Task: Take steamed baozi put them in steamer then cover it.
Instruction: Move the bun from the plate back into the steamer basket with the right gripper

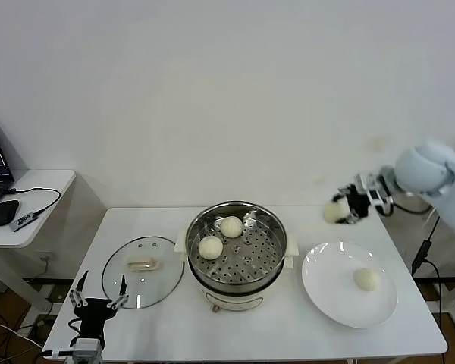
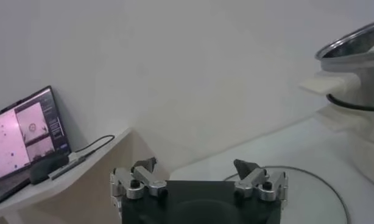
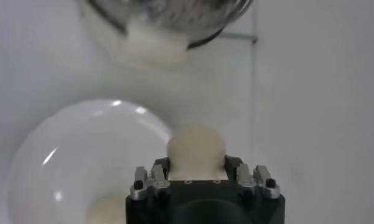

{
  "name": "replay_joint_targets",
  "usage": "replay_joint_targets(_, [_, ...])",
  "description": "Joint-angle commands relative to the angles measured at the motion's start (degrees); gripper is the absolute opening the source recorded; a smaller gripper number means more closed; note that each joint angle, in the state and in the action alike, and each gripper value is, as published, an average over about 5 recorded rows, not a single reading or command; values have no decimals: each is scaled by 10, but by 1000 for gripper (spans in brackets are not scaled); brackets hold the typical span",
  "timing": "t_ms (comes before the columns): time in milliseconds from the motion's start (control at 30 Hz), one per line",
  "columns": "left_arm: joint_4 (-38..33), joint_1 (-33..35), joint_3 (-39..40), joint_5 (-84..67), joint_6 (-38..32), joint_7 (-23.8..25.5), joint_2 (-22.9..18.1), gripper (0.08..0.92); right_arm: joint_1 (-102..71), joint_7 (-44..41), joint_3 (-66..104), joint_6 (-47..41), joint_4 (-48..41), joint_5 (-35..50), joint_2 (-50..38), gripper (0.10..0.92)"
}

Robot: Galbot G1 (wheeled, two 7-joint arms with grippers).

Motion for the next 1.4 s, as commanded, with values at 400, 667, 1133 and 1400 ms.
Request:
replay_joint_targets(400, [-8, 6, -17, 1, -1, 0, -8, 823, 106, 60, -214, 107, 57, 42, 202, 577])
replay_joint_targets(667, [-8, 6, -24, 0, -2, -1, -14, 823, 84, 65, -245, 186, 33, -37, 267, 569])
replay_joint_targets(1133, [0, 2, -23, 2, -3, -1, -19, 823, 62, 53, -254, 259, -9, -101, 332, 568])
replay_joint_targets(1400, [4, -1, -22, 2, -3, -1, -20, 823, 55, 48, -253, 261, 1, -101, 328, 577])
